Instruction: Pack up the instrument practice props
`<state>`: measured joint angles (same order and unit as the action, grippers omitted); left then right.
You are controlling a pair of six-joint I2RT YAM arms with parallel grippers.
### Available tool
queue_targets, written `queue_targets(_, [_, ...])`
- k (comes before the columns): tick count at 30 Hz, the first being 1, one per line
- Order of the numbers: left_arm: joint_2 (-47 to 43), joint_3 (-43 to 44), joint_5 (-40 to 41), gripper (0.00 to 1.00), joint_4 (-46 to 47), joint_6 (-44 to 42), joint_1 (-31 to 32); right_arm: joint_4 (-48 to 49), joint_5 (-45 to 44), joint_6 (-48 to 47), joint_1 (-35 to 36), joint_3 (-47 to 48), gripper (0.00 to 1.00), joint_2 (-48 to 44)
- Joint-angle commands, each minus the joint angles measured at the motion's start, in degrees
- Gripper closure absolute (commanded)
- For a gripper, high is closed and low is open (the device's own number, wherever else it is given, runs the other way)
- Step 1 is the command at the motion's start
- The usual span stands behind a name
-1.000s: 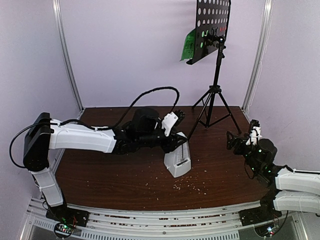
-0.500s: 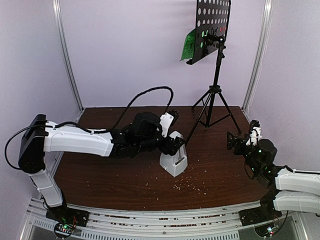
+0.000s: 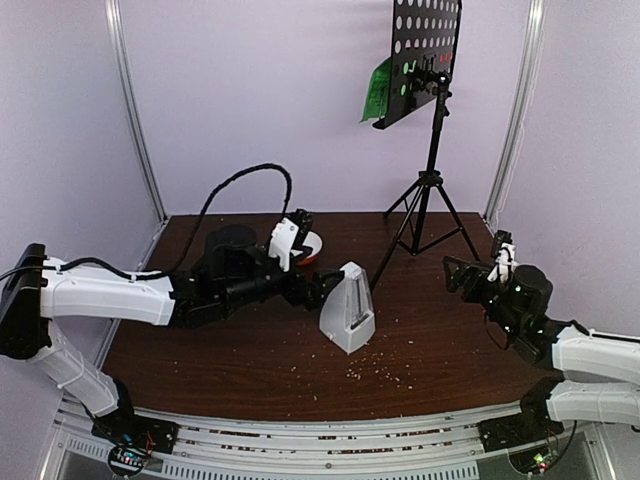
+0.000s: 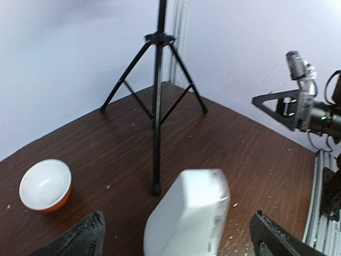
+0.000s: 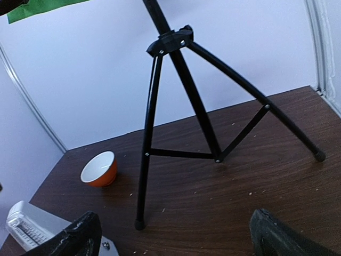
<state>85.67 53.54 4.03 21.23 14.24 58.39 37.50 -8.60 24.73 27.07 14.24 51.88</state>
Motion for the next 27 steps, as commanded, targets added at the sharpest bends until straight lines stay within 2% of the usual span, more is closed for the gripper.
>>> queue_targets(1, [-0.31,-8.87,-4.14,0.02,4.76,8.63,-7.79,-5.57,9.95,8.3,0.95,1.87,0.01,1.44])
queue_targets(3, [0.91,-12.6,-7.6,0.02,7.24,13.39,-11.26,-6.76,10.66,11.32,2.57,2.12,0.02,3.24])
queue_targets(6, [3.86,-13.89,-9.31,0.02,9.16,14.79,-13.5,-6.32,10.12,14.78,6.54,1.94,0.05,6.95])
queue_targets(17, [16.36,-5.24,-7.65,0.03,6.04,10.63,-13.65,-2.11,4.33,17.14,19.74,6.1,0.13,24.18])
queue_targets(27, [21.67,-2.73,-8.74,0.04,5.68,10.73,-14.95,0.71,1.93,19.14,21.71,9.28,0.17,34.23])
